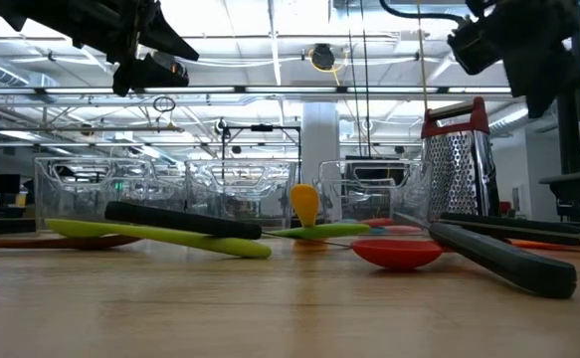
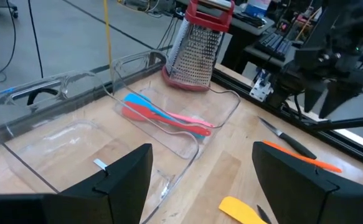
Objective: Pick & Place Kitchen Items
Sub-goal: Put the orange spatula into the right transparent bin
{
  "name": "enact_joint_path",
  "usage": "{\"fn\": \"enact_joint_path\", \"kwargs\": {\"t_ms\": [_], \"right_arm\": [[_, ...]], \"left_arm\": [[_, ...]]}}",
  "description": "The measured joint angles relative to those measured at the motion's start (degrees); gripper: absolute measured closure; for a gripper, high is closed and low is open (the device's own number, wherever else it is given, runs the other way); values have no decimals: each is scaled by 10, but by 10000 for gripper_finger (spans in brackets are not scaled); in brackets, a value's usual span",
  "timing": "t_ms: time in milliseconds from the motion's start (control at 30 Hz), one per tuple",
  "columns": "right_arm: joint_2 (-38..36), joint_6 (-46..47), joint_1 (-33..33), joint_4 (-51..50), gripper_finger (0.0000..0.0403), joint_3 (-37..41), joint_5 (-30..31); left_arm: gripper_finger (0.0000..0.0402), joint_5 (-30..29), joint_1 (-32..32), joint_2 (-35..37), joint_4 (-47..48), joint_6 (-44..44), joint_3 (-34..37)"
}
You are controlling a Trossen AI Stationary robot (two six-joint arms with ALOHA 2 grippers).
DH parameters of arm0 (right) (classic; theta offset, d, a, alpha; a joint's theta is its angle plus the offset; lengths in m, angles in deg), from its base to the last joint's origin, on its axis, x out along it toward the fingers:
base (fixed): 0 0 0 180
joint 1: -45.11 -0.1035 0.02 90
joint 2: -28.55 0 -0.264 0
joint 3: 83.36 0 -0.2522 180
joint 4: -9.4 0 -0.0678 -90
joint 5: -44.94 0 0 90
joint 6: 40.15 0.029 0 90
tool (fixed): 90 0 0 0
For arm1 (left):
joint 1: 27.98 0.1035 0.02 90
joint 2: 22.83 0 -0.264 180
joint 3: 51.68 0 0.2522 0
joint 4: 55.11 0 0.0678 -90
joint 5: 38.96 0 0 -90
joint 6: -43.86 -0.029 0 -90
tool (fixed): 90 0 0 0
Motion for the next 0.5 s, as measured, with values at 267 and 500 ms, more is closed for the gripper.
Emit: {"fn": "enact_joint_path", "kwargs": {"t_ms": [267, 500], "right_arm": [[0, 91, -67, 62, 235, 96, 0], [0, 139, -82, 204, 235, 185, -9]], "left_arm": [[123, 0, 0, 0, 0, 2, 0], [123, 0, 0, 0, 0, 4, 0]]}}
